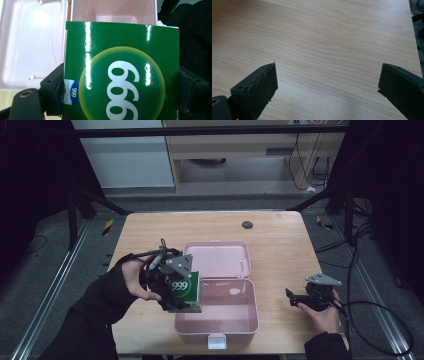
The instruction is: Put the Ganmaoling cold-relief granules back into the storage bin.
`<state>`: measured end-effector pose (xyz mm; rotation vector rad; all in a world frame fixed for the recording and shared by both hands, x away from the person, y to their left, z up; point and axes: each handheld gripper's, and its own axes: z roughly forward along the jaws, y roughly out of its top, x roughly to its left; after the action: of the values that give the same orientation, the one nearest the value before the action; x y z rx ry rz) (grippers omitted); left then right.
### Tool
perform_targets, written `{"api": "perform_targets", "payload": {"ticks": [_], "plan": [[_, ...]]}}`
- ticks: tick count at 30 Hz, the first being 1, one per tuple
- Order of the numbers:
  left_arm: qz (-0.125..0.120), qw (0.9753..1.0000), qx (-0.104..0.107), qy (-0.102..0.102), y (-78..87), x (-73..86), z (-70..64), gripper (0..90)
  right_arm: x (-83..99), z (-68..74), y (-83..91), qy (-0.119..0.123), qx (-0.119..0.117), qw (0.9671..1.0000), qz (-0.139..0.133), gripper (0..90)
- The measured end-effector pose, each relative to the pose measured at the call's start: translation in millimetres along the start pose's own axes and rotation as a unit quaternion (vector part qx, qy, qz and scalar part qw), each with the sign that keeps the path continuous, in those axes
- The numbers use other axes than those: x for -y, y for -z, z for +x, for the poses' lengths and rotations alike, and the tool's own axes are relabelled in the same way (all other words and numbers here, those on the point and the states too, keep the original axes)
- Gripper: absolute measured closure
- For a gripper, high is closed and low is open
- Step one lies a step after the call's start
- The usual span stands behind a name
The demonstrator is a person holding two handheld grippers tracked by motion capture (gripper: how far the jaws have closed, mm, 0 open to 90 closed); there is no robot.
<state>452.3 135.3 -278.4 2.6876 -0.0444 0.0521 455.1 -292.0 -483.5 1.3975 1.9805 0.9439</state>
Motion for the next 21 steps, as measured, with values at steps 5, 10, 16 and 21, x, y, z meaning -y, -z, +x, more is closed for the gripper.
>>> {"api": "perform_targets", "payload": {"ticks": [5,10,16,21], "plan": [[0.003,1.0,0.001,-0.006,-5.7,-5.6,1.3,14.7,0.2,-0.3,-0.1,0.0,0.0,1.0,0.0,2.5],[0.004,1.0,0.003,-0.008,-12.5,-9.7,3.6,14.6,0.4,-0.3,-0.3,0.0,-0.001,1.0,0.001,2.5],[0.006,0.9999,0.005,-0.01,-21.4,-12.4,6.2,14.7,0.7,0.0,-1.0,0.003,0.001,1.0,0.002,2.4],[0.009,0.9999,0.006,-0.012,-30.0,-12.9,7.8,14.6,1.0,-0.1,-1.4,0.007,0.001,1.0,0.002,2.3]]}}
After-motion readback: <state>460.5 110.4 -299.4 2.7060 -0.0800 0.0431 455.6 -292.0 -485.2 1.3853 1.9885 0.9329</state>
